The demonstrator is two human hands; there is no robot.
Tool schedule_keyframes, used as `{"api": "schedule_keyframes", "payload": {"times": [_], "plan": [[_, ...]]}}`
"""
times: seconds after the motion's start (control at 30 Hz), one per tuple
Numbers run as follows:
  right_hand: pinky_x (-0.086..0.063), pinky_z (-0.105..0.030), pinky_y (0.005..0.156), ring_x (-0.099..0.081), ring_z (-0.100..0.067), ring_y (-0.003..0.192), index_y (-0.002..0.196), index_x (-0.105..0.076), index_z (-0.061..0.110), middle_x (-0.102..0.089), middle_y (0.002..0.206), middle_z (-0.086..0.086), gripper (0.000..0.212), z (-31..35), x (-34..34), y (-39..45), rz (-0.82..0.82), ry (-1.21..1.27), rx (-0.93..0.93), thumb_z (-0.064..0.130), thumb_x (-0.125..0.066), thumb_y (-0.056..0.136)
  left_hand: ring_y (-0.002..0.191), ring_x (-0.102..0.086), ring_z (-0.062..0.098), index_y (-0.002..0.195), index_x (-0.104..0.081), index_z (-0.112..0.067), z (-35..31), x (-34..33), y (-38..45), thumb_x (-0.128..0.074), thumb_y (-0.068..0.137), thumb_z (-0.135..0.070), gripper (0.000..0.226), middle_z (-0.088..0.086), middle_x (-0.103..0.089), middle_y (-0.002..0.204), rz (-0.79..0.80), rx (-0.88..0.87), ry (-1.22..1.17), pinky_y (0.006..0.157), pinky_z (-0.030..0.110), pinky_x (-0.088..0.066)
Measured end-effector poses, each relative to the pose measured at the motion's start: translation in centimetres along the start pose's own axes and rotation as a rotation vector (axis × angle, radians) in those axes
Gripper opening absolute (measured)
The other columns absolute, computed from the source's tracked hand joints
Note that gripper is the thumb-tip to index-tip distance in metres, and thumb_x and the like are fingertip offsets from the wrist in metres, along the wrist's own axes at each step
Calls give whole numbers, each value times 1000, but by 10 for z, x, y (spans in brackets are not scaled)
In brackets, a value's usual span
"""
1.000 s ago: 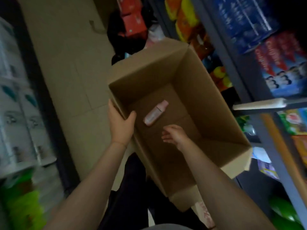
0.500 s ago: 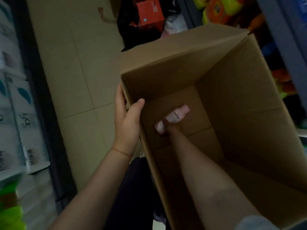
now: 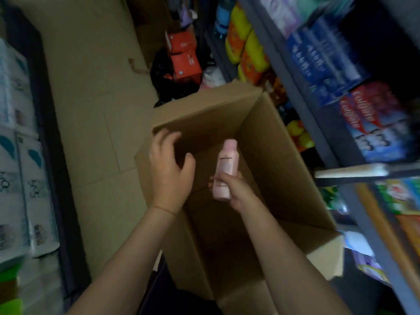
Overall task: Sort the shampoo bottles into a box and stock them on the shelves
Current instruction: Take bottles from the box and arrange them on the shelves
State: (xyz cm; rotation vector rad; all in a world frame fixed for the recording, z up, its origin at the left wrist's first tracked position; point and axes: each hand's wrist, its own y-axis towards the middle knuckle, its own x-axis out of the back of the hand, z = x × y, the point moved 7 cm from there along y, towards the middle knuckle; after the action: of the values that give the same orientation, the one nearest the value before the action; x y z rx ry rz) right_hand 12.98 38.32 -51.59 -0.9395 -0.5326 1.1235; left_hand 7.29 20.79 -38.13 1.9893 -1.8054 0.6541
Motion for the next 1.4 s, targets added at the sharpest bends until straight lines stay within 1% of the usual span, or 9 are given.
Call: {"api": "schedule_keyframes", "payload": {"times": [0.13, 0.23, 0.33, 0.47, 0.67, 0.87, 1.03, 1.23, 1.4], "plan": [[-52, -35, 97, -64, -7, 110, 137, -51, 40, -64, 125, 9, 44, 91, 13, -158, 17, -181, 492, 52, -54, 95, 113, -61, 9, 128, -58, -23, -98, -17, -43, -65, 94, -28, 35, -3, -64, 124, 385, 245, -522, 105, 42, -49], [-48, -23, 101, -58, 11, 109, 128, -57, 41, -60, 131, 13, 28, 137, 49, -269, -127, -137, 784, 36, -41, 106, 109, -68, 20, 130, -56, -19, -195, -14, -86, -60, 97, -24, 33, 9, -70, 120, 512, 267, -916, 93, 38, -56], [-49, -17, 91, -62, 2, 108, 127, -62, 25, -64, 122, 10, 28, 157, 90, -363, -198, -58, 988, 20, -56, 100, 103, -70, 29, 131, -58, -12, -281, -5, -124, -54, 99, -21, 33, 19, -70, 116, 587, 214, -1084, 86, 40, -59], [-48, -12, 69, -65, 5, 79, 106, -60, 20, -70, 87, 20, 18, 162, 144, -462, -272, 15, 1138, 9, -66, 93, 93, -69, 27, 125, -62, -7, -376, 4, -176, -52, 96, -29, 38, 20, -70, 109, 711, 77, -1082, 81, 40, -57], [-51, -22, 71, -68, -7, 87, 109, -64, 19, -72, 94, 9, 18, 144, 228, -576, -442, 23, 1301, 16, -69, 92, 73, -70, 19, 108, -68, -13, -502, 13, -277, -66, 78, -23, 31, 9, -74, 85, 1024, -258, -1015, 63, 30, -58], [-57, -33, 77, -69, -18, 95, 109, -65, 24, -72, 104, 0, 24, 115, 296, -673, -708, 139, 1466, 16, -74, 89, 94, -71, 14, 113, -69, -15, -575, 19, -353, -79, 75, -17, 40, 1, -76, 103, 1156, -617, -890, 77, 24, -57], [-57, -26, 78, -69, -10, 93, 112, -68, 22, -73, 101, 6, 23, 101, 320, -724, -910, 28, 1488, 26, -70, 90, 107, -70, 19, 119, -68, -15, -606, 15, -390, -72, 78, -24, 43, 1, -75, 113, 1225, -731, -846, 87, 32, -57], [-48, -29, 88, -56, -8, 104, 121, -63, 20, -64, 113, 8, 39, 85, 367, -774, -1552, -489, 1244, 48, -51, 96, 102, -69, 9, 119, -66, -21, -618, -3, -405, -68, 89, -12, 32, -7, -74, 109, 1198, -777, -825, 81, 23, -57], [-40, -36, 95, -56, -18, 109, 131, -55, 23, -65, 118, 5, 45, 102, 387, -766, -1541, -793, 1000, 48, -56, 93, 104, -70, 18, 121, -66, -16, -615, -23, -406, -67, 90, -9, 32, -1, -75, 110, 1190, -703, -838, 85, 33, -58]]}}
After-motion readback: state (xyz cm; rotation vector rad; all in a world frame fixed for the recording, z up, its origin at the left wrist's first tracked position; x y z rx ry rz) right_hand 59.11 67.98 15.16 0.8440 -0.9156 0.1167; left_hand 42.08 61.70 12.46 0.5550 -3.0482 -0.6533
